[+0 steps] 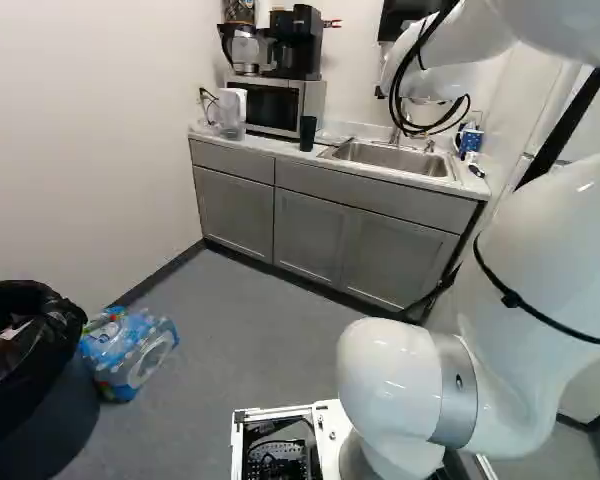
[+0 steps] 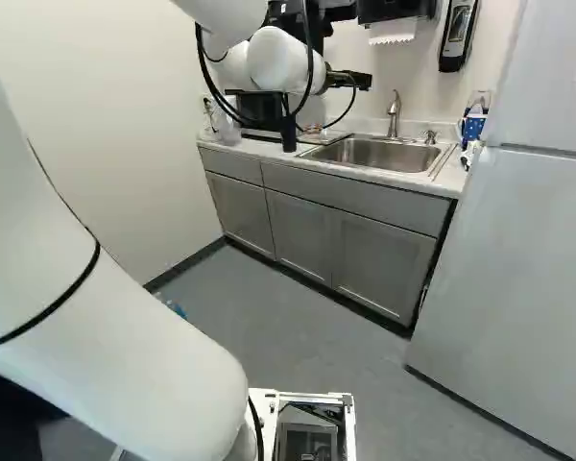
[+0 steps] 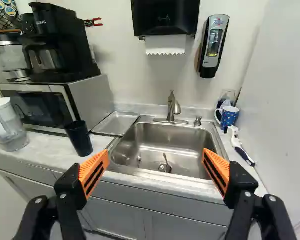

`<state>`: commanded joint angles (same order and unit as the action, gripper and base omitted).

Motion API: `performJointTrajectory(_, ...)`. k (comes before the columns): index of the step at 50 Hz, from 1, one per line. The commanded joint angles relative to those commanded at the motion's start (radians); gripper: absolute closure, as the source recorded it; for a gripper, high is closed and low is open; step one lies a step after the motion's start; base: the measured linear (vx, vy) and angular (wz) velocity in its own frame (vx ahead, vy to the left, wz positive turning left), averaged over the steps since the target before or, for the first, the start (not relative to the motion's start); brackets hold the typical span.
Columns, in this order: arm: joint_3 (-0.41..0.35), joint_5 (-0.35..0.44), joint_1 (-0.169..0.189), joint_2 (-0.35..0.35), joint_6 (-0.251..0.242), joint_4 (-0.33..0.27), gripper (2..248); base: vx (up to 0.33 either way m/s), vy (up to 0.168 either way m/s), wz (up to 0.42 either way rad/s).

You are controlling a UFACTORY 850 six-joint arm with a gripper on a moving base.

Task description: Rinse the cup and place it in the tray

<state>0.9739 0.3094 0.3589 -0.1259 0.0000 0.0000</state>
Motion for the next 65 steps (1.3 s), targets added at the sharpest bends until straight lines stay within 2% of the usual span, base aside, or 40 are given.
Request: performJointTrajectory(65,0.000,0.000,0.000,0.000,0.000,0.000,3,0.083,-0.028,-0.005)
